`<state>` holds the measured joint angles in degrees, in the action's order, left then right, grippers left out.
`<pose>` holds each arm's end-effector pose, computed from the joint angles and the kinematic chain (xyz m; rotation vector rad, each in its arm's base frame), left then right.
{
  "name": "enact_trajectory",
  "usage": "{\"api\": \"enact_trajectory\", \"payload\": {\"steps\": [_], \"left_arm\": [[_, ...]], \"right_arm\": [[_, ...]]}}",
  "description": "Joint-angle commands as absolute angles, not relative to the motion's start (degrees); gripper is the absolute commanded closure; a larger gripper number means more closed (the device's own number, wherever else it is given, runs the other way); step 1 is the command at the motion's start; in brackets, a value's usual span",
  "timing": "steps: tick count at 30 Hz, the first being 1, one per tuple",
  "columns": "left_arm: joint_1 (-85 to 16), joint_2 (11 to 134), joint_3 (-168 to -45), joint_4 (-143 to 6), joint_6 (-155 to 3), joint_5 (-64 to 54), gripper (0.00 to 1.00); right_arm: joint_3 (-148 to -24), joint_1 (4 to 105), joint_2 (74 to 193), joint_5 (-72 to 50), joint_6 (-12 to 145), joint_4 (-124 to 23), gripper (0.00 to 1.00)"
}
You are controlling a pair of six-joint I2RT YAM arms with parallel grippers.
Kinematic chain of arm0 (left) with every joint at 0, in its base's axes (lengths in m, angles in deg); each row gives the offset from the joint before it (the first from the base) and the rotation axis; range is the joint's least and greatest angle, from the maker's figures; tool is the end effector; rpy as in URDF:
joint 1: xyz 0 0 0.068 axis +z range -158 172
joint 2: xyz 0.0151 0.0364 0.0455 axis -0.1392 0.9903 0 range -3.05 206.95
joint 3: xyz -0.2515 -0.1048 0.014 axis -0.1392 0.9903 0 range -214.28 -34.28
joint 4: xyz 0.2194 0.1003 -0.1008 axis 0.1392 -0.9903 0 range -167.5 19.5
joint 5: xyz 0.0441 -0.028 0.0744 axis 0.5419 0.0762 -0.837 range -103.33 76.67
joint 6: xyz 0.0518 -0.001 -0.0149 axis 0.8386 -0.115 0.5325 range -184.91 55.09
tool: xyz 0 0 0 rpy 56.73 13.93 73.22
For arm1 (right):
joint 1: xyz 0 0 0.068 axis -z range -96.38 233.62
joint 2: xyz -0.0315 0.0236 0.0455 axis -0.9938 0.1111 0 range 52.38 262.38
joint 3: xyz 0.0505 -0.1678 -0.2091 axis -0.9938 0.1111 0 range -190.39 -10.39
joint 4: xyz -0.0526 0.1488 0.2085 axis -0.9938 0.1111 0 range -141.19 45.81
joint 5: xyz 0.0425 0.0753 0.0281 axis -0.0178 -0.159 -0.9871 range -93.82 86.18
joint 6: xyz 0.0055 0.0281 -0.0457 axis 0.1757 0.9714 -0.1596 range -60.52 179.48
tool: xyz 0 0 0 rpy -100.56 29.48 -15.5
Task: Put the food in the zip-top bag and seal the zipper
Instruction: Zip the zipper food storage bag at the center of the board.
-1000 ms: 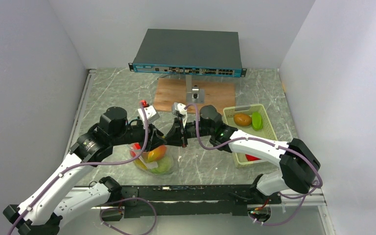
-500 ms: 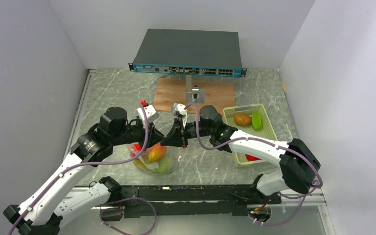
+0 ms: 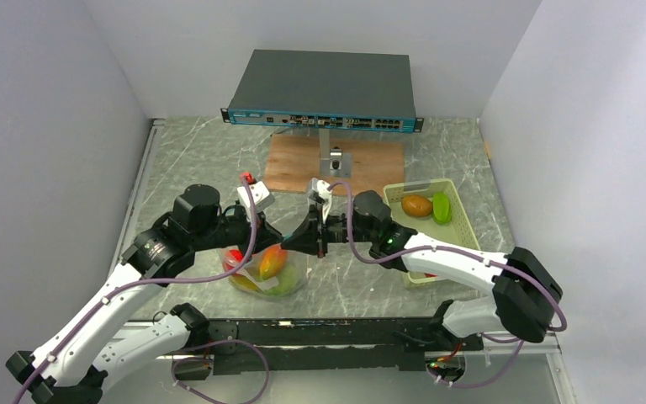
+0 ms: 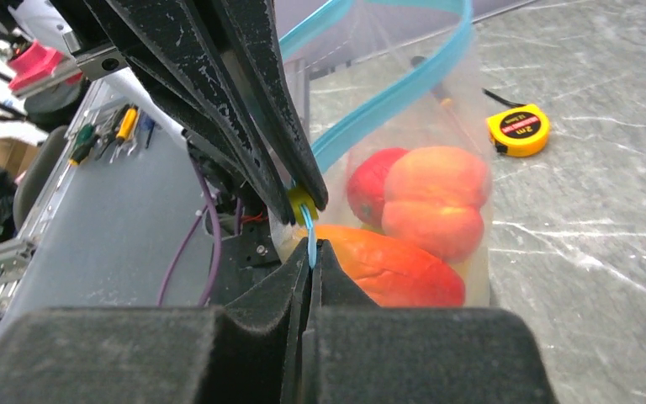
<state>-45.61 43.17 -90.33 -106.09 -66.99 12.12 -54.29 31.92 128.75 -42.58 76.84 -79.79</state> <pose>0.1207 -0.1122 0.3590 0.9094 1.8785 -0.8794 0.1673 0.2478 0.2821 -1.0656 1.5015 1.4333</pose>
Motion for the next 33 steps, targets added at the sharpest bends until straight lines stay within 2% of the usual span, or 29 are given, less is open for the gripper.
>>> {"api": "enact_trajectory", "payload": {"steps": [1,13,33], "left_arm": [[-45.32,41.42,-91.53,-109.66,-65.61,8.62,1.0],[-45.3,40.1,-91.92,-112.43,-65.61,5.69,1.0],[-45.29,36.54,-92.13,-117.46,-66.38,0.2,1.0]], "right_arm": [[-50.4,32.7,123.56,-34.61,80.05,-84.87,1.0],[-40.92,37.25,111.44,-21.75,81.97,-79.53,1.0],[-34.1,41.24,93.04,-11.03,81.85,-64.63,1.0]]}}
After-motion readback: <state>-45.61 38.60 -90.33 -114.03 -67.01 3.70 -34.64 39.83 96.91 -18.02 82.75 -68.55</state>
